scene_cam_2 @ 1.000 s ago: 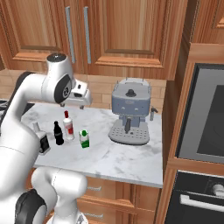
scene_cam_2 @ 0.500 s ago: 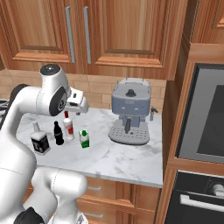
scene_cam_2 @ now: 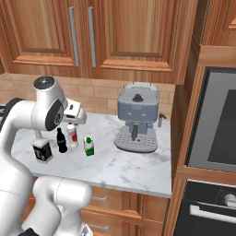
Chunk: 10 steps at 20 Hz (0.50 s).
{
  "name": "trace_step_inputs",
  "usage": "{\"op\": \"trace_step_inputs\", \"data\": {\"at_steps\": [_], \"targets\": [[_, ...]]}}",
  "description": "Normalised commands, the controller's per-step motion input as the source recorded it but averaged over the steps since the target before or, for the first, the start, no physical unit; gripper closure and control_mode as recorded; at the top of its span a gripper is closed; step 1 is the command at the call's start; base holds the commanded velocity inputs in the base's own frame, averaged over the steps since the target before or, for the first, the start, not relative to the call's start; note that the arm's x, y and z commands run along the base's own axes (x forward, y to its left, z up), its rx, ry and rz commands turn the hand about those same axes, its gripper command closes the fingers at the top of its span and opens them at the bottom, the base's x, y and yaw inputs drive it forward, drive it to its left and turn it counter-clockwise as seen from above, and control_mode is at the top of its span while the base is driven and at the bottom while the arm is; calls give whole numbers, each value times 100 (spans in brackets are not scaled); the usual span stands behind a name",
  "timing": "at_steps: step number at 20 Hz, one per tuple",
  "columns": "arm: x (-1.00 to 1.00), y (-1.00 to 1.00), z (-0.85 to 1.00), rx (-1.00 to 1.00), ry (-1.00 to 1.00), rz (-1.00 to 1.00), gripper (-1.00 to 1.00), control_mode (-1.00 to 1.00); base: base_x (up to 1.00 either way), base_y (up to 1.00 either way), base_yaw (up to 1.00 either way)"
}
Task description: Sort all alcoholic drinks to one cabinet, and non-alcoholic drinks to the other.
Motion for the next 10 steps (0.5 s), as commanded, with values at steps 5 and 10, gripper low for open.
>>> {"op": "trace_step_inputs", "data": {"at_steps": [5,10], "targets": [[-1,34,-15,0,-3,0,-100,-100,0,0,0],[-3,36,-17,0,-3,1,-100,-100,0,0,0]]}}
